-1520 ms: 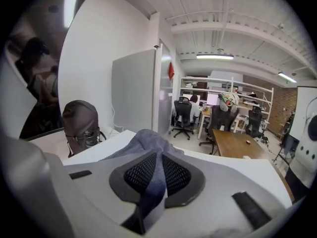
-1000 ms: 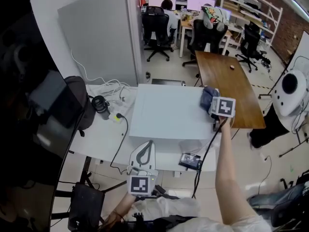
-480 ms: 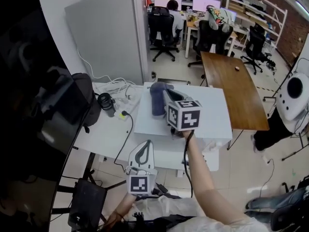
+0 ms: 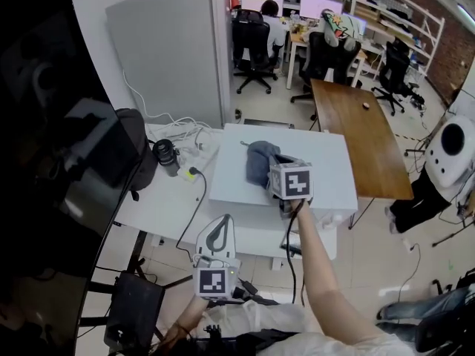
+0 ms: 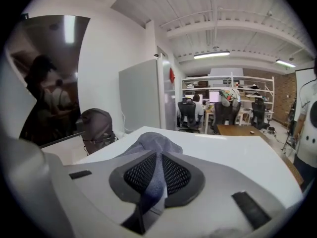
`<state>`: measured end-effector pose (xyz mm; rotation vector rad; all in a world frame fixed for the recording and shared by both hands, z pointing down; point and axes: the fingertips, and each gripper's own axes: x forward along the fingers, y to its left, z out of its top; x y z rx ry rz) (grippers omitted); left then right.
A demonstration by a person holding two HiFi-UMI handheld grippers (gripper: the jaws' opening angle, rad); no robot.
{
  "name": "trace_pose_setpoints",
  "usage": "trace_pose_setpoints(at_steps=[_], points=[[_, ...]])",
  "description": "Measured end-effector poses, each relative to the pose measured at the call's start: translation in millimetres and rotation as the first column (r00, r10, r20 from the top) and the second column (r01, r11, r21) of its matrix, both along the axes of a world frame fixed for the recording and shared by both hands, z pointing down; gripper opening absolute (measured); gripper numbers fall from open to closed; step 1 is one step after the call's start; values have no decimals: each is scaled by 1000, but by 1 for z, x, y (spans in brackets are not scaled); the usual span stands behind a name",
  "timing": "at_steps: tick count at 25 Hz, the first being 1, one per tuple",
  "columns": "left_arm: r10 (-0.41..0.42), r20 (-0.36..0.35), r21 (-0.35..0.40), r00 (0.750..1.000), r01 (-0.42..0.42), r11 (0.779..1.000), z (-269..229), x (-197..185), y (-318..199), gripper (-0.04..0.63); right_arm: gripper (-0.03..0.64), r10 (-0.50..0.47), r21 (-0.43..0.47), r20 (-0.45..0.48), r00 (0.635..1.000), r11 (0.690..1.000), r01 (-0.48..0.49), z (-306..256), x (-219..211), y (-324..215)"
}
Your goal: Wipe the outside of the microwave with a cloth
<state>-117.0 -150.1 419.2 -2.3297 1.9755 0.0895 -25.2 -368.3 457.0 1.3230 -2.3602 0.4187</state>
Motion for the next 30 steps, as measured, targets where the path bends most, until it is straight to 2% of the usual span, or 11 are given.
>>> trace_pose_setpoints(at_steps=[3, 6, 9, 13, 17, 20, 23, 27, 30], points=[[42, -8, 0, 999, -42, 999, 0, 15, -3, 2, 55, 98, -24, -9, 995, 995, -98, 6, 63, -5], [94, -1, 8, 996, -94, 996, -2, 34, -4, 2, 57, 198, -11, -45, 979, 980, -198, 7, 129, -5], [136, -4, 4, 991, -136, 991, -1, 50, -4, 2, 60, 288, 10, -22, 957, 958, -288, 3, 186, 2], [174, 15, 12, 985, -174, 985, -1, 65, -5, 2, 60, 384, 26, -39, 923, 923, -383, 0, 253, 10], [194, 7, 13, 981, -194, 981, -3, 73, -4, 2, 60, 454, 18, 1, 891, 891, -454, -7, 299, 19], [194, 13, 17, 981, -194, 981, -3, 73, -3, 2, 60, 429, 56, 76, 900, 900, -433, -30, 287, 25], [181, 13, 14, 983, -181, 983, -5, 70, 1, 2, 60, 344, 111, 154, 926, 925, -362, -63, 241, 29], [145, 14, 23, 989, -146, 989, -8, 60, 6, 2, 60, 155, 174, 224, 962, 965, -196, -95, 143, 39], [106, 14, 21, 994, -106, 994, -6, 45, 9, 2, 60, -9, 184, 246, 969, 982, -38, -100, 53, 54]])
